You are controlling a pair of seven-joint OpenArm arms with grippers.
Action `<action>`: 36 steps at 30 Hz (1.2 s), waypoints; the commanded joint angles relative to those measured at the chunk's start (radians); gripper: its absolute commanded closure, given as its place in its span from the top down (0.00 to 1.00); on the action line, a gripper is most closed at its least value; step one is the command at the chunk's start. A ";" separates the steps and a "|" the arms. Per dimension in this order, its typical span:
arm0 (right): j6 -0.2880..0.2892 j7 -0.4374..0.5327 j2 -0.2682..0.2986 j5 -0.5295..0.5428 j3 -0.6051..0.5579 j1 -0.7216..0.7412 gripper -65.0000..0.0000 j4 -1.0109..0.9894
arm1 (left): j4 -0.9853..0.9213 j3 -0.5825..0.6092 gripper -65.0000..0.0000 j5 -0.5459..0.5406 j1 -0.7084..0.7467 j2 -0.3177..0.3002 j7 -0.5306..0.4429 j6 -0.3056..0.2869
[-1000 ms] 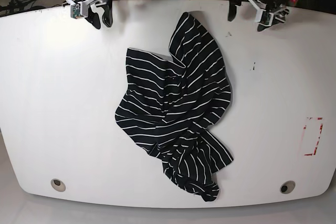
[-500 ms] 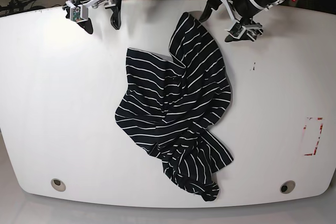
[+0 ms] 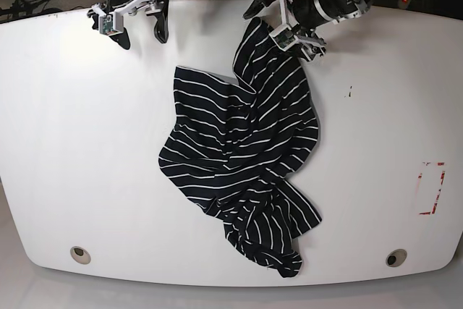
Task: Fold the T-shirt properly
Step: 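Move both grippers toward the crumpled striped shirt, then grasp separate edges of the striped shirt with each gripper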
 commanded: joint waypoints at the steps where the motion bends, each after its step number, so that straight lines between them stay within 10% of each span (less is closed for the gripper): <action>1: 0.006 0.024 0.007 0.013 0.004 -0.009 0.76 0.018 | -0.003 0.028 0.82 0.037 -0.040 0.001 0.014 -0.002; 15: 0.006 0.024 0.007 0.017 0.004 -0.009 0.76 0.017 | -0.118 0.093 0.78 0.137 -0.077 -0.007 0.017 -0.003; 22: 0.006 0.023 0.007 0.014 0.004 0.013 0.76 0.015 | -0.154 0.090 0.00 0.135 -0.072 -0.035 0.017 -0.002; 36: 0.007 -0.378 0.007 0.019 -0.045 0.356 0.76 0.013 | -0.042 -0.183 0.00 0.126 0.043 -0.035 0.015 -0.009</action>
